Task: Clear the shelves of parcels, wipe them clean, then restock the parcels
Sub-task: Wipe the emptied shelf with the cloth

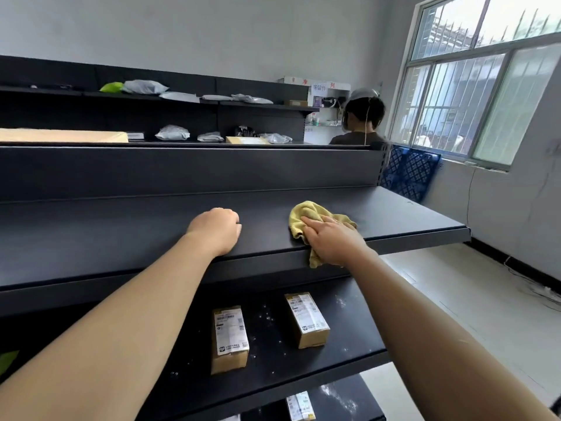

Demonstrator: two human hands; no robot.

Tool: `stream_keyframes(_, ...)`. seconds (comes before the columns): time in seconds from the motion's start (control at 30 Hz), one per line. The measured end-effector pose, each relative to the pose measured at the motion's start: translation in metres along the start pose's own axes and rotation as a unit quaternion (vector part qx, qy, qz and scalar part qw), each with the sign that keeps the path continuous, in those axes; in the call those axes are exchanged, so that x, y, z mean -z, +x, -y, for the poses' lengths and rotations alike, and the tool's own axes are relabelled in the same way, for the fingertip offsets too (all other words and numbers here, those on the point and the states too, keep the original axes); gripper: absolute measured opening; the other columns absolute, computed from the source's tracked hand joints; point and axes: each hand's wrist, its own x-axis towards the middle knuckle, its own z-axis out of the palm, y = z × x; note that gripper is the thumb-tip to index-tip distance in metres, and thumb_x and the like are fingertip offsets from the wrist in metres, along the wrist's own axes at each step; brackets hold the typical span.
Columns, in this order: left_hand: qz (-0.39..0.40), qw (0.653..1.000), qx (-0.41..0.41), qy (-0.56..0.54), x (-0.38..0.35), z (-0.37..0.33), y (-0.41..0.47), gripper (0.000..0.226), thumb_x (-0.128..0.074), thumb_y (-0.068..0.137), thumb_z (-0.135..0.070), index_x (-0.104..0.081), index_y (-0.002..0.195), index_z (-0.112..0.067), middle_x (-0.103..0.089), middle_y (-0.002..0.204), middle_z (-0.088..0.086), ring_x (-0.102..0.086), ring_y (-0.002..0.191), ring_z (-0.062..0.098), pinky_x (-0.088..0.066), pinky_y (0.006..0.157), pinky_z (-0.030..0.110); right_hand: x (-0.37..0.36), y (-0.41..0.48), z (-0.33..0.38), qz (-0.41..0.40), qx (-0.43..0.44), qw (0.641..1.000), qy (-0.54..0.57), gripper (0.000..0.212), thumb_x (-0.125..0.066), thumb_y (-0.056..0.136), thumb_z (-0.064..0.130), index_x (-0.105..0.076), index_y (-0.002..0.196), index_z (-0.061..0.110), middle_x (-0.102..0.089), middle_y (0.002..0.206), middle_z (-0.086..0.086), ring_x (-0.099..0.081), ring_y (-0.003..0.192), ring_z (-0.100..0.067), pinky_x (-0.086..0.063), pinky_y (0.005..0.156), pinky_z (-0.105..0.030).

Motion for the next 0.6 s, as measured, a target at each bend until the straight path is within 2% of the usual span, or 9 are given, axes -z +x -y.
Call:
stream_keyframes(0.17, 0.008, 0.999, 0.009, -0.033, -0.010, -0.034, 0.011, 0.028, -0.033, 0.099, -0.026, -0.060, 0.099, -0.019, -0.057, 0.111, 0.003, -0.052, 0.102, 0.028, -0.044, 0.086, 0.039, 0.006, 0.010, -0.088, 0.004, -0.023, 1.000, -0.017, 0.050, -0.019, 0.101, 0.043, -0.028, 0.150, 0.036, -0.017, 0.160, 0.013, -0.020, 0.146, -0.017, -0.019, 0.117, -0.042)
stream_keyframes(0.3, 0.010, 0.999, 0.029, -0.039, -0.015, -0.053, 0.019, 0.027, -0.033, 0.099, -0.026, -0.059, 0.093, -0.021, -0.056, 0.110, 0.002, -0.048, 0.101, 0.027, -0.041, 0.086, 0.041, 0.016, 0.024, -0.138, 0.032, -0.033, 0.998, -0.035, 0.049, -0.020, 0.104, 0.037, -0.025, 0.152, 0.028, -0.011, 0.162, 0.008, -0.014, 0.148, -0.017, -0.011, 0.118, -0.038)
stream_keyframes(0.4, 0.009, 0.998, 0.038, -0.055, -0.018, -0.067, 0.027, 0.031, -0.033, 0.099, -0.025, -0.062, 0.112, -0.024, -0.054, 0.119, 0.000, -0.047, 0.111, 0.028, -0.039, 0.092, 0.042, 0.021, 0.042, -0.140, 0.066, -0.022, 0.997, -0.042, 0.049, -0.020, 0.105, 0.034, -0.025, 0.152, 0.025, -0.014, 0.162, -0.001, -0.015, 0.148, -0.023, -0.012, 0.119, -0.042)
stream_keyframes(0.53, 0.007, 0.996, 0.050, -0.075, -0.022, -0.092, 0.038, 0.039, -0.035, 0.095, -0.011, -0.059, 0.121, -0.028, -0.053, 0.127, 0.000, -0.046, 0.117, 0.027, -0.037, 0.096, 0.043, 0.019, 0.065, -0.106, 0.114, 0.111, 0.976, -0.146, 0.046, -0.025, 0.105, 0.023, -0.030, 0.150, 0.016, -0.005, 0.163, -0.002, -0.010, 0.148, -0.032, -0.010, 0.120, -0.043)
stream_keyframes(0.6, 0.008, 0.994, 0.067, -0.085, -0.024, -0.105, 0.047, 0.039, -0.036, 0.094, -0.011, -0.058, 0.123, -0.027, -0.052, 0.129, 0.000, -0.045, 0.119, 0.028, -0.036, 0.098, 0.044, 0.019, 0.078, -0.087, 0.127, 0.165, 0.962, -0.175, 0.044, -0.027, 0.105, 0.020, -0.035, 0.147, 0.012, -0.004, 0.163, 0.000, -0.009, 0.148, -0.035, -0.011, 0.119, -0.045)
